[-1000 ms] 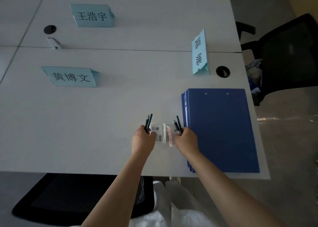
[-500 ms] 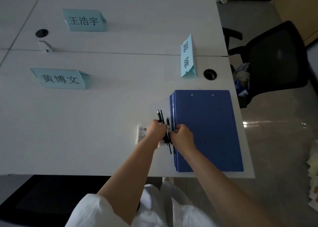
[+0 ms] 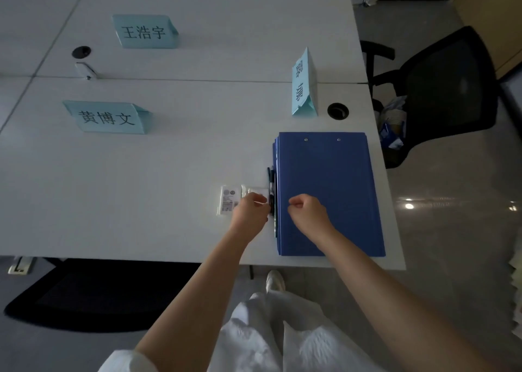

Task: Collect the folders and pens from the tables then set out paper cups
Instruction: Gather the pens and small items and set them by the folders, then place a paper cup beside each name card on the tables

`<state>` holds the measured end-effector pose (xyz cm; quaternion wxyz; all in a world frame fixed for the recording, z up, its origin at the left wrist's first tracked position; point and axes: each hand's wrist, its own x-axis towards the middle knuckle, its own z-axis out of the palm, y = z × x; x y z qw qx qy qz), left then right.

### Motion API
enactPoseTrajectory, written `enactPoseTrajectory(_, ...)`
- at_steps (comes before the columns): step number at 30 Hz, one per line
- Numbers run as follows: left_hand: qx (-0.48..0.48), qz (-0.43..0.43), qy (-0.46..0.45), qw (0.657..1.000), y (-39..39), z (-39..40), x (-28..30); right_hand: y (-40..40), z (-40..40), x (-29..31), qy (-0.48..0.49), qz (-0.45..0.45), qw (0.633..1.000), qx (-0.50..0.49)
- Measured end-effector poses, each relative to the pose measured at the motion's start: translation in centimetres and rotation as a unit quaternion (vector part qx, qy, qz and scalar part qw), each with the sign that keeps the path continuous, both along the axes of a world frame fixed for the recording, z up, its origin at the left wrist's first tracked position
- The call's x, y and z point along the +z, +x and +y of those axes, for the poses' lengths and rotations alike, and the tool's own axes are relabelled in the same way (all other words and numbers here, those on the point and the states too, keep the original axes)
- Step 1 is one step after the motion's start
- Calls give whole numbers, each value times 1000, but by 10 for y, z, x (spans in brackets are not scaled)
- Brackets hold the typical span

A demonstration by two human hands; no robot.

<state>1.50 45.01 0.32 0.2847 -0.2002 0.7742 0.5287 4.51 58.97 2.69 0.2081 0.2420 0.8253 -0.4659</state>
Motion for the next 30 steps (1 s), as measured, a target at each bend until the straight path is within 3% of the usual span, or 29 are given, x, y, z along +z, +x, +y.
enactPoseTrajectory(7,-69,-2,-8,998,54,2,-2,57,19,-15,-22,16,998,-48)
enactPoseTrajectory(16,-110,19,-59,992,115,43,-11,113,87,-29,28,68,996,-47)
enactPoseTrajectory(24,-64,25,-50,996,125,155,1,112,201,-38,-2,64,998,-18)
enactPoseTrajectory(30,63,44,-63,995,125,292,9,83,337,-28,28,81,995,57)
